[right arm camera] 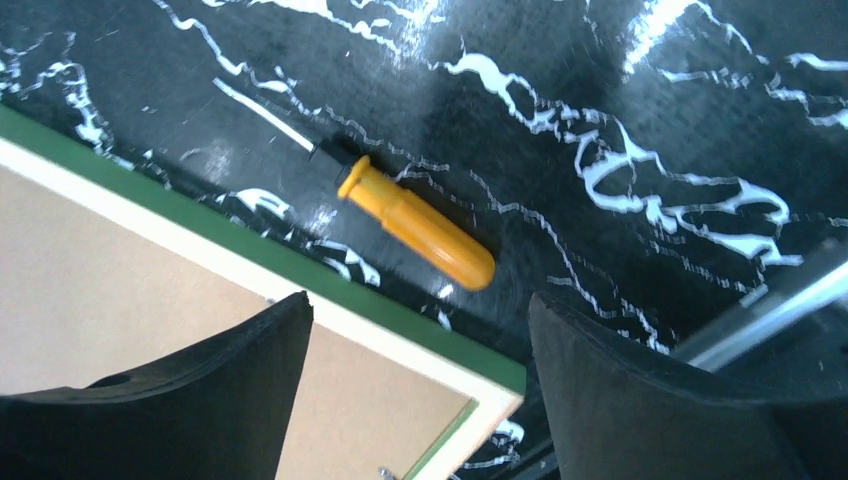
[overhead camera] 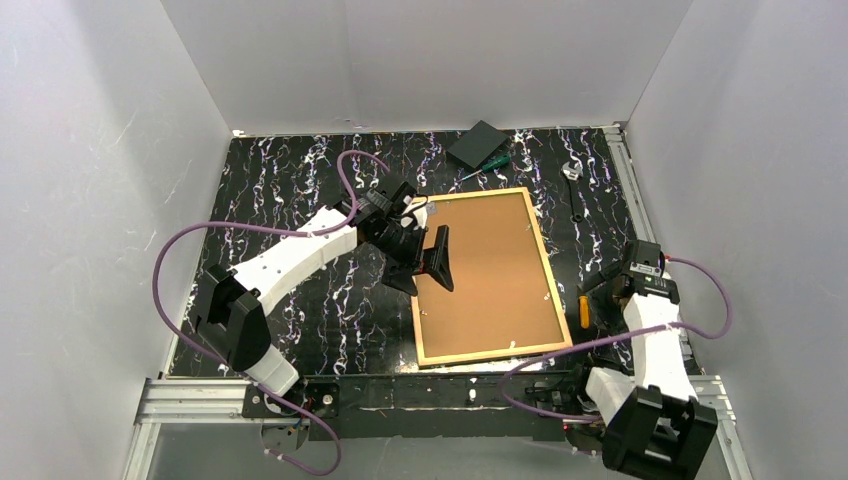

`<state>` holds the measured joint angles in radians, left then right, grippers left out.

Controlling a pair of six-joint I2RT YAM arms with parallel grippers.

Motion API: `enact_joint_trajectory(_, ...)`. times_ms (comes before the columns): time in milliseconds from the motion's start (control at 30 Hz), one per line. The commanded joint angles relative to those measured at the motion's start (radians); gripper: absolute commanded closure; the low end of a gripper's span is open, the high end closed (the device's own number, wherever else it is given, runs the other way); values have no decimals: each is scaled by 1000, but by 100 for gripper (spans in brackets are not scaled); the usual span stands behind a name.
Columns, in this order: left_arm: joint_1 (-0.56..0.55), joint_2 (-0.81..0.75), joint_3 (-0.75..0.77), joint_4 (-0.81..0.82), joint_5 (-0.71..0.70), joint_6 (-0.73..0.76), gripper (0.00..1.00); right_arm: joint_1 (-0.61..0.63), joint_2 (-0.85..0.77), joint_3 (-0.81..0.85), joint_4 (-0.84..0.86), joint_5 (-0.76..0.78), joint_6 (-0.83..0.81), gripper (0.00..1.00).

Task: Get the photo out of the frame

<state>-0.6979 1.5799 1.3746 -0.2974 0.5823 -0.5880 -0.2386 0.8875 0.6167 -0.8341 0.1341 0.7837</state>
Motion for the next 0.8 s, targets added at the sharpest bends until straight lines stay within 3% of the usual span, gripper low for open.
enact_joint_trajectory(0, -11, -32, -27, -46, 66, -22, 2, -50, 91, -52, 238, -66, -110, 16)
enact_joint_trajectory(300, -11, -29, -26, -52, 57, -6, 2, -54, 266, -26, 304, -126, -119, 18)
enact_joint_trajectory(600, -11, 6, -29, -49, 74, -11, 2, -54, 386, 35, 276, -165, -148, 34)
enact_joint_trajectory(767, -9, 26, -28, -47, 80, -11, 2, -54, 430, 60, 210, -105, -124, 52)
